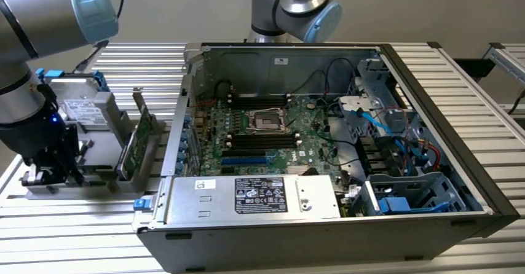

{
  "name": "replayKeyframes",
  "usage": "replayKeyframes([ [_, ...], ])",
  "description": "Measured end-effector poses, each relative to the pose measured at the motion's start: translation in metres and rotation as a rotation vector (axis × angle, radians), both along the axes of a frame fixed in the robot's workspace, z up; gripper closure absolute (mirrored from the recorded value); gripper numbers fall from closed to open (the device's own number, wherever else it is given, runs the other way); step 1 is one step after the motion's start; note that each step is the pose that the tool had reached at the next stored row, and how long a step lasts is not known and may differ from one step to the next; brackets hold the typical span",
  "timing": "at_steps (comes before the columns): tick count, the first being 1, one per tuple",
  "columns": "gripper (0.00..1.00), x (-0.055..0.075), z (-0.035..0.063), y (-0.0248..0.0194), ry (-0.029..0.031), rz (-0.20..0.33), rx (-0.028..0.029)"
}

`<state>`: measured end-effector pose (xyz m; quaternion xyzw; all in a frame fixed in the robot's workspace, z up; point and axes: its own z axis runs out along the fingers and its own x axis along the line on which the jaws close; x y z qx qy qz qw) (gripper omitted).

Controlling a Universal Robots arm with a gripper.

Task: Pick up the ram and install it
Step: 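Pick up the ram and move it above insertion slot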

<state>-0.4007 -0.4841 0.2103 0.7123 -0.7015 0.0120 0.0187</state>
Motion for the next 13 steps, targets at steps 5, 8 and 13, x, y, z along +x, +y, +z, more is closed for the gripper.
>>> replayKeyframes([
  [5,0.87,0.0,0.0135,0.0,0.0001,0.0,0.0],
  [8,0.87,0.0,0.0255,0.0,0.0,0.0,0.0],
  [13,0.87,0.002,0.0441,0.0,0.0,0.0,0.0019],
])
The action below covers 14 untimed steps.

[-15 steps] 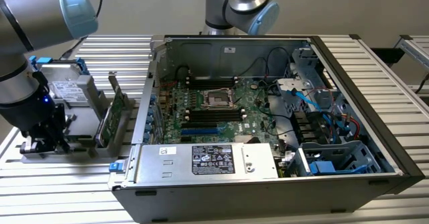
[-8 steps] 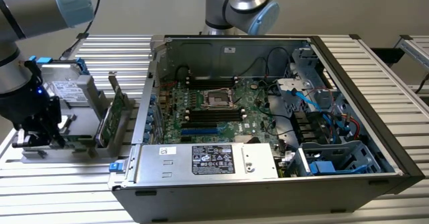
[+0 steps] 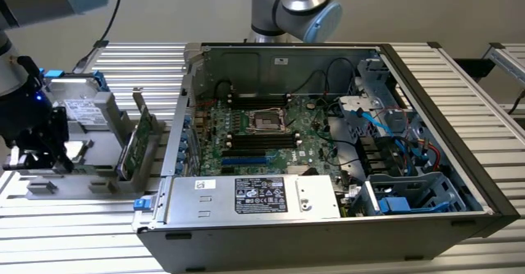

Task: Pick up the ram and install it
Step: 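Pick up the ram and move it above insertion slot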

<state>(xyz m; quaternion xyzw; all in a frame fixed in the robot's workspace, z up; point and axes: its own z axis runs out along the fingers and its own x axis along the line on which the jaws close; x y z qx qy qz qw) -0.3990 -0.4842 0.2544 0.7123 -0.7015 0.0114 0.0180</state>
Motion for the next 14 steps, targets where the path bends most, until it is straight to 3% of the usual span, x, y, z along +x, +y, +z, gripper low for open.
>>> replayKeyframes([
  [6,0.87,0.01,0.022,0.0,0.0,0.0,0.0048],
  [11,0.87,0.028,0.0375,0.0,0.0,0.0,0.0158],
  [14,0.87,0.041,0.0463,-0.0001,0.0001,0.001,0.0256],
])
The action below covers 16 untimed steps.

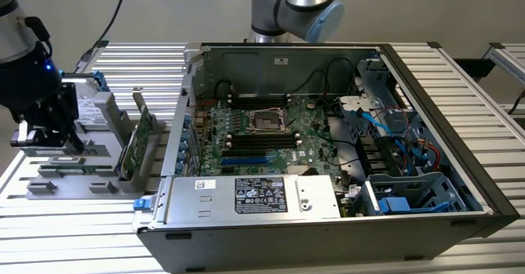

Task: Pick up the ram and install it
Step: 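Pick up the ram and move it above insertion slot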

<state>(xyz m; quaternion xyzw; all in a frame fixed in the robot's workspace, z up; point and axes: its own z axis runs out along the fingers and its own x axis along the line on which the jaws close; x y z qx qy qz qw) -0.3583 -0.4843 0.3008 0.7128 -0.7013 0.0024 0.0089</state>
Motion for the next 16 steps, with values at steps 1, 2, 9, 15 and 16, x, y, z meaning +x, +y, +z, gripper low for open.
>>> replayKeyframes([
  [1,0.87,0.004,0.0027,0.0,0.0,0.0,0.0032],
  [2,0.87,0.009,0.0057,0.0,-0.0002,0.0,0.0068],
  [9,0.87,0.038,0.0277,-0.0004,-0.0001,0.001,0.0263],
  [15,0.87,0.063,0.0468,-0.0005,-0.0001,0.002,0.0432],
  [16,0.87,0.067,0.0498,-0.0005,-0.0001,0.003,0.0461],
])
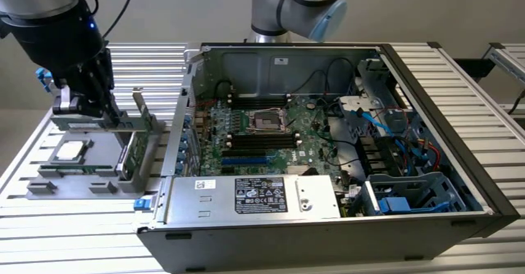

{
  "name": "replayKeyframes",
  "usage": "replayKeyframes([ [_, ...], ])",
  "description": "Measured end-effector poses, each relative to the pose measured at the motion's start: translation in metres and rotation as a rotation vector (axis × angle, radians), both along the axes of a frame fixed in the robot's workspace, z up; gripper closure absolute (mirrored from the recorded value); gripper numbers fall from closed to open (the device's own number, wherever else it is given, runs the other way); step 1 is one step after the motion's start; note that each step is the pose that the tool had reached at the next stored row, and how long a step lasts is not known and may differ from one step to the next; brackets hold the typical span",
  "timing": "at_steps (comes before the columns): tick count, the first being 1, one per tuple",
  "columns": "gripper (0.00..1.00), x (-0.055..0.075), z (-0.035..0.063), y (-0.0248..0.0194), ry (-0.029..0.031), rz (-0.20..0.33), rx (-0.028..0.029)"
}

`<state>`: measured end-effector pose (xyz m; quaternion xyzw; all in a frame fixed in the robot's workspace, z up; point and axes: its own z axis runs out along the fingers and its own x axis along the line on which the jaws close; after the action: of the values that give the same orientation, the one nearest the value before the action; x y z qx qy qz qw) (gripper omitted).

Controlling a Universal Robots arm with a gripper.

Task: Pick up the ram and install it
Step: 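Pick up the ram and move it above insertion slot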

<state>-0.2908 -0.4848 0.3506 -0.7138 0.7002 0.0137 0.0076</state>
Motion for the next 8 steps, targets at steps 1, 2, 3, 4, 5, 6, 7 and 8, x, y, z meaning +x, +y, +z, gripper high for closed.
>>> replayKeyframes([
  [1,0.87,0.004,0.0028,0.0,0.0001,0.0,0.0027],
  [2,0.87,0.008,0.006,0.0,0.0001,0.0,0.0061],
  [3,0.87,0.012,0.0087,0.0,0.0,0.001,0.0093],
  [4,0.87,0.017,0.0116,0.0,0.0,0.001,0.0126],
  [5,0.87,0.021,0.0144,0.0,0.0001,0.001,0.016],
  [6,0.87,0.025,0.0171,0.0,0.0,0.002,0.0198],
  [7,0.87,0.03,0.0195,0.0,-0.0002,0.002,0.024],
  [8,0.87,0.034,0.0217,0.0,-0.0001,0.002,0.0277],
])
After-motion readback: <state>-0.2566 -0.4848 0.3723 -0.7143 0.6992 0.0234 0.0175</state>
